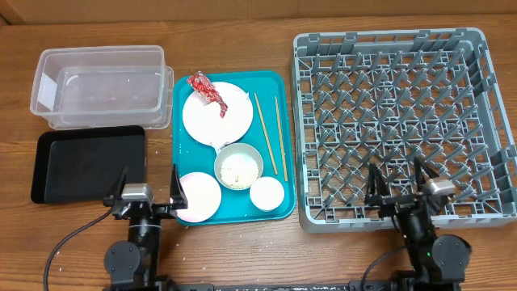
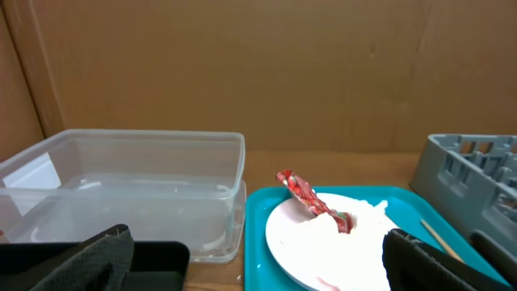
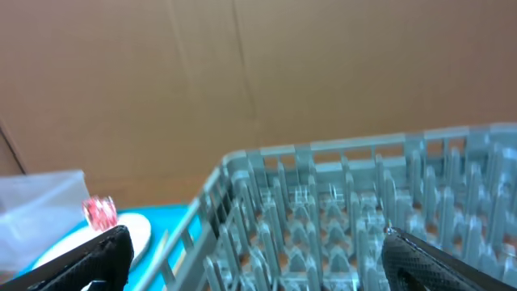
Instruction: Sort waste into correct bins and load items into the dishwasher
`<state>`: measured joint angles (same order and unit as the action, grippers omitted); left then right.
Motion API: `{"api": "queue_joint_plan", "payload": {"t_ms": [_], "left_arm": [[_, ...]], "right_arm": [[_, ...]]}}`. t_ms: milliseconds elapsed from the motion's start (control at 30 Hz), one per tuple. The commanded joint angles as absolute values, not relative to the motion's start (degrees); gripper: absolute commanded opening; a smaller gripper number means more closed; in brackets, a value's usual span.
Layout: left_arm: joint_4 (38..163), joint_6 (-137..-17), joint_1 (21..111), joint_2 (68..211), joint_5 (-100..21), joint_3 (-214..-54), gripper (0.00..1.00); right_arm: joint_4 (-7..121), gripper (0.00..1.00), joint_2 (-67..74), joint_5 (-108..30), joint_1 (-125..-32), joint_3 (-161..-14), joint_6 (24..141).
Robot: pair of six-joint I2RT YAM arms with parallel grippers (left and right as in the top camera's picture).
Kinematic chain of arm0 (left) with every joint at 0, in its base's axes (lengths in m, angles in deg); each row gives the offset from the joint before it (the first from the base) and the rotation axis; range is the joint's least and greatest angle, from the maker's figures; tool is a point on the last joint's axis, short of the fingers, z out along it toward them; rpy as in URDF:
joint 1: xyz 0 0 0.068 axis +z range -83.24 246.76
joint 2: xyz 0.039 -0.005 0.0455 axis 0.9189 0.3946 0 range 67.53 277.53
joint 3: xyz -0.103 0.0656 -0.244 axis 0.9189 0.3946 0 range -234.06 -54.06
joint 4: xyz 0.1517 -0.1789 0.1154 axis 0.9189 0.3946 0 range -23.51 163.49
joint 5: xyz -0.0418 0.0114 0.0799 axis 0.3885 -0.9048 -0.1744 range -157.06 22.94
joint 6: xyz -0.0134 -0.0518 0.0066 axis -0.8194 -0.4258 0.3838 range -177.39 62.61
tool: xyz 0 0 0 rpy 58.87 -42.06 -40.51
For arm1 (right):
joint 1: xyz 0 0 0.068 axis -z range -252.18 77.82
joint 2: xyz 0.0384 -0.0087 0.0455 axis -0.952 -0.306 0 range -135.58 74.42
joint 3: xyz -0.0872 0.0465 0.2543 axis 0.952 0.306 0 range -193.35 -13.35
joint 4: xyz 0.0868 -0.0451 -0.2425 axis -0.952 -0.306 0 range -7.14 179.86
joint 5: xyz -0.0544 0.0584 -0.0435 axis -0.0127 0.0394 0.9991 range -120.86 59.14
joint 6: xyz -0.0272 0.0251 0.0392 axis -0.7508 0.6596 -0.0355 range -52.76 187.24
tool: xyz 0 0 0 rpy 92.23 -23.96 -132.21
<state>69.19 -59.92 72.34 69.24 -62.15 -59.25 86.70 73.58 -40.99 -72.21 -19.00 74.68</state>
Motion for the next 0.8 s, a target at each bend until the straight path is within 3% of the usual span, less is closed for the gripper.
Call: {"api": "queue_joint_plan", "payload": {"t_ms": [0,333,767], "left_arm": [[71.1,-58.3,72.0,73.5,-60.9,-67.1,1.0],[78.5,-55.4,72.0,100.8,-52.0,-93.0,1.0],[113.9,-54.6,68.3,142.1,-47.6,-140.3,1.0]], "right_arm": [[84.6,1.0,73.7,-41.7,-72.1,-25.6,74.2],[72.6,1.0,59.9,-41.7,-72.1,-42.0,74.2],[56.8,1.0,32.9,-41.7,-72.1,-62.6,74.2]]}}
